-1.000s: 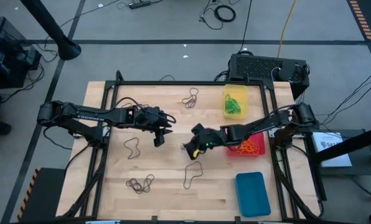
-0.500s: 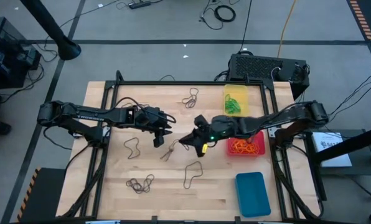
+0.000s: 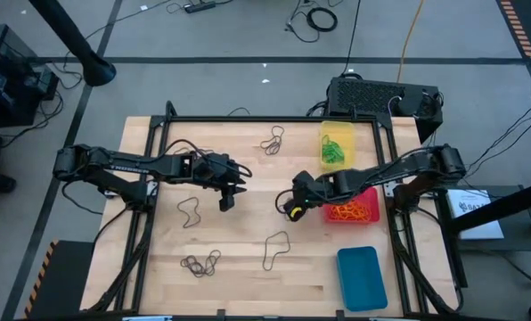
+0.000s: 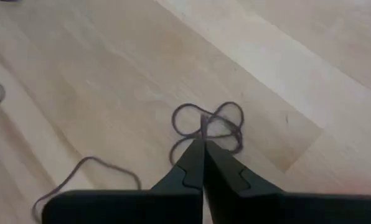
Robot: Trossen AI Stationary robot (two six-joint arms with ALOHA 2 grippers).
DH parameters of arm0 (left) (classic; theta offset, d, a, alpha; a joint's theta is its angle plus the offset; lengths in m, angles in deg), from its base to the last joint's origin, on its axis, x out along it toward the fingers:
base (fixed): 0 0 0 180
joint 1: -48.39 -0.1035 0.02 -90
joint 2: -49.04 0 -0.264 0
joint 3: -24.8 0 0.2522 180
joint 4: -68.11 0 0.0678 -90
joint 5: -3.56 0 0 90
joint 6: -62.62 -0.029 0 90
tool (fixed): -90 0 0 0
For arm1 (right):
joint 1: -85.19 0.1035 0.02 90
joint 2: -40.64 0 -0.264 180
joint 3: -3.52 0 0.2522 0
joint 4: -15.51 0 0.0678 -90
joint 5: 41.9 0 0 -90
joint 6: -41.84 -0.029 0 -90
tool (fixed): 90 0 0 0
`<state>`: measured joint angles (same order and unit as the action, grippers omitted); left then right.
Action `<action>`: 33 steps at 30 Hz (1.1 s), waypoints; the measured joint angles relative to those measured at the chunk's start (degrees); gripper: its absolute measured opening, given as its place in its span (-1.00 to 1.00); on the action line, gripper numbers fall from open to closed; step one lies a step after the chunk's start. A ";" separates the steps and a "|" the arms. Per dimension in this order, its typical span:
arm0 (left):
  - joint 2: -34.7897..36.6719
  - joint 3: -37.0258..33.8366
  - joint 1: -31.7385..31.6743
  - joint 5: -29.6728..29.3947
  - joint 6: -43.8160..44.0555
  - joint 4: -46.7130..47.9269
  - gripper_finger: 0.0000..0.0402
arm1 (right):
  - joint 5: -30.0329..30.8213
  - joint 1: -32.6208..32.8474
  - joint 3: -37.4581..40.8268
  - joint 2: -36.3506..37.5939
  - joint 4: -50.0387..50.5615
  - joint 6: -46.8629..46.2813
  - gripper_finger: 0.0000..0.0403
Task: Sort rubber bands into baskets
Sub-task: Put the violet rubber band into the blue bin
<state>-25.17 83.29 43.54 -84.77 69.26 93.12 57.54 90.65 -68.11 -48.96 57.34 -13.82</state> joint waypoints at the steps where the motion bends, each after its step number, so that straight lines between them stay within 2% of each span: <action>1: 0.00 0.00 -0.01 -0.02 -0.07 -0.05 -0.40 | 0.00 -0.01 0.03 -0.53 -0.12 -0.30 -1.00; 7: 0.00 0.00 -0.01 -0.31 -1.45 -0.05 -0.40 | -0.90 -0.03 0.06 -3.79 -1.03 -0.53 -1.00; 10: 0.00 0.00 -0.05 -0.40 -1.44 -0.09 -0.40 | -3.26 0.50 0.06 -5.95 -2.87 -0.30 -1.00; 16: 0.00 0.00 -0.04 -0.50 -1.05 -0.02 -0.40 | -16.96 2.80 -0.53 -9.95 -6.67 2.88 -1.00; 19: 0.00 0.00 -0.06 -0.54 -0.99 -0.02 -0.40 | -20.20 3.81 -2.28 -9.65 -7.01 3.79 -1.00; 26: 0.00 0.00 -0.06 -0.68 -1.01 -0.37 -0.40 | -20.21 2.83 -8.96 -7.56 -6.89 7.58 -1.00; 33: 0.00 0.00 -0.04 -0.68 -1.24 -0.14 -0.40 | -20.00 -0.16 -20.68 -7.56 -6.91 15.46 -1.00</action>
<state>-25.17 83.29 43.50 -85.45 68.02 92.98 37.54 90.50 -88.79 -56.52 50.43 1.64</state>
